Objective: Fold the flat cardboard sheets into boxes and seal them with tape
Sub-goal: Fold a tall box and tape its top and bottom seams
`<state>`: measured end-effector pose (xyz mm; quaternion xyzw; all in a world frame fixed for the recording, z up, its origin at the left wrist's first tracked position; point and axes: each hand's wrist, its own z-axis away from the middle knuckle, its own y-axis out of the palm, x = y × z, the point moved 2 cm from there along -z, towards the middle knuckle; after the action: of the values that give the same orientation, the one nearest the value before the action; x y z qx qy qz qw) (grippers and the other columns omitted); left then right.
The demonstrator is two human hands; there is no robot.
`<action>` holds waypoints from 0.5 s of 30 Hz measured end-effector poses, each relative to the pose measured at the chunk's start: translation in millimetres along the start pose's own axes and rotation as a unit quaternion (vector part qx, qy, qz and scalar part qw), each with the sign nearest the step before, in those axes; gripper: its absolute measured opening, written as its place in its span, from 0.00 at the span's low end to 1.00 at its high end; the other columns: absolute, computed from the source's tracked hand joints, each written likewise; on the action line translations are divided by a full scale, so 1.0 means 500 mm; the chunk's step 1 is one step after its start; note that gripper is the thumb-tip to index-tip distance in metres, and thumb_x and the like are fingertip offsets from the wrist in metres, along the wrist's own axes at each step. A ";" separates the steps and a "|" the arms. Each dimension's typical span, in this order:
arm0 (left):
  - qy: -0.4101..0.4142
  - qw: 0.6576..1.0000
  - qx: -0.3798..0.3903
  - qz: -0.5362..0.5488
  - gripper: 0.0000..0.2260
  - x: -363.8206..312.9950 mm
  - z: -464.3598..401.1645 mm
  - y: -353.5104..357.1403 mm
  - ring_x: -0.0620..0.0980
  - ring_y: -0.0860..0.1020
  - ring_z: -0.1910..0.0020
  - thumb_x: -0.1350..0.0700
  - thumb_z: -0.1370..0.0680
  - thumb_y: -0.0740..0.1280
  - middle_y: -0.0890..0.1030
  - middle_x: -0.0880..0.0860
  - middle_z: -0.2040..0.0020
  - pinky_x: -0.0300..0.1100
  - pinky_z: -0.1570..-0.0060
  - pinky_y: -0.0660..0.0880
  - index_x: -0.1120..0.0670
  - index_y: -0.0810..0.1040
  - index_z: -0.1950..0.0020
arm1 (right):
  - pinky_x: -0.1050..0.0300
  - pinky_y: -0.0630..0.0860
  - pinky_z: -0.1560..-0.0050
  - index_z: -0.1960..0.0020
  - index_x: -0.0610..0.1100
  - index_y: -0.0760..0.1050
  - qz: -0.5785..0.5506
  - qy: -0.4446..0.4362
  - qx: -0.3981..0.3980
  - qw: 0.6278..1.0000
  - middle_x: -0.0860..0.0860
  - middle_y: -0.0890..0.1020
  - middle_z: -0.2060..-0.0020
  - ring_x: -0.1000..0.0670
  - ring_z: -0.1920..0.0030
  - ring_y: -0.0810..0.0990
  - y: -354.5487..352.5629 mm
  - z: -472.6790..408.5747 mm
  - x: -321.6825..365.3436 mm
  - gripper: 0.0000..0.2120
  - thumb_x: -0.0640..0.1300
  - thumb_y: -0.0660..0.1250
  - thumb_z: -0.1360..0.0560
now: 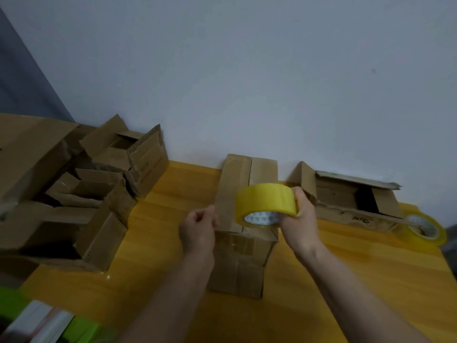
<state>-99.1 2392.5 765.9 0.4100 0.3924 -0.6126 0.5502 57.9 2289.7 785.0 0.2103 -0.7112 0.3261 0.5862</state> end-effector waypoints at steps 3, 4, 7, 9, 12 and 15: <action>0.009 0.999 -0.005 -0.052 0.08 0.006 -0.019 -0.045 0.48 0.76 0.61 0.53 0.20 0.66 0.78 0.50 0.62 0.39 0.63 0.73 0.56 0.78 0.56 | 0.68 0.69 0.74 0.57 0.44 0.70 0.085 -0.009 -0.014 0.996 0.49 0.75 0.65 0.59 0.66 0.75 -0.027 -0.002 -0.005 0.16 0.24 0.62 0.32; -0.007 0.998 0.008 -0.059 0.09 0.011 -0.023 -0.051 0.48 0.75 0.62 0.53 0.21 0.66 0.77 0.50 0.62 0.40 0.62 0.73 0.57 0.78 0.55 | 0.68 0.70 0.74 0.57 0.46 0.70 0.078 -0.003 -0.011 0.997 0.49 0.75 0.64 0.61 0.66 0.75 -0.025 0.003 -0.009 0.17 0.24 0.63 0.31; -0.051 0.997 0.016 -0.055 0.11 0.027 -0.026 -0.057 0.50 0.73 0.61 0.51 0.23 0.68 0.74 0.51 0.63 0.48 0.56 0.73 0.58 0.76 0.55 | 0.71 0.70 0.73 0.57 0.49 0.70 0.055 -0.006 0.001 0.998 0.50 0.76 0.64 0.65 0.66 0.76 -0.005 0.016 -0.012 0.20 0.23 0.63 0.31; -0.044 0.998 0.000 -0.050 0.10 0.040 -0.029 -0.061 0.50 0.72 0.61 0.51 0.24 0.71 0.75 0.51 0.62 0.48 0.56 0.72 0.58 0.76 0.55 | 0.71 0.70 0.73 0.58 0.49 0.70 0.058 -0.013 0.007 0.998 0.50 0.77 0.64 0.64 0.67 0.76 0.003 0.017 -0.014 0.21 0.22 0.63 0.32; -0.007 0.998 -0.031 -0.054 0.07 0.053 -0.030 -0.063 0.45 0.74 0.61 0.52 0.24 0.71 0.76 0.48 0.60 0.39 0.64 0.70 0.55 0.77 0.57 | 0.70 0.71 0.71 0.57 0.50 0.69 0.088 -0.022 0.041 0.995 0.50 0.76 0.62 0.58 0.63 0.76 0.005 0.021 -0.018 0.21 0.23 0.64 0.31; -0.009 0.996 -0.073 -0.046 0.07 0.066 -0.032 -0.065 0.44 0.73 0.62 0.54 0.24 0.71 0.77 0.48 0.60 0.37 0.67 0.67 0.54 0.76 0.60 | 0.63 0.70 0.65 0.55 0.54 0.67 0.171 -0.055 0.084 0.980 0.52 0.74 0.58 0.53 0.57 0.75 0.005 0.035 -0.013 0.23 0.26 0.65 0.32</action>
<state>-132.3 2398.8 730.3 0.3452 0.4495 -0.6104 0.5534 45.6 2278.5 776.4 0.1516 -0.7382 0.4680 0.4615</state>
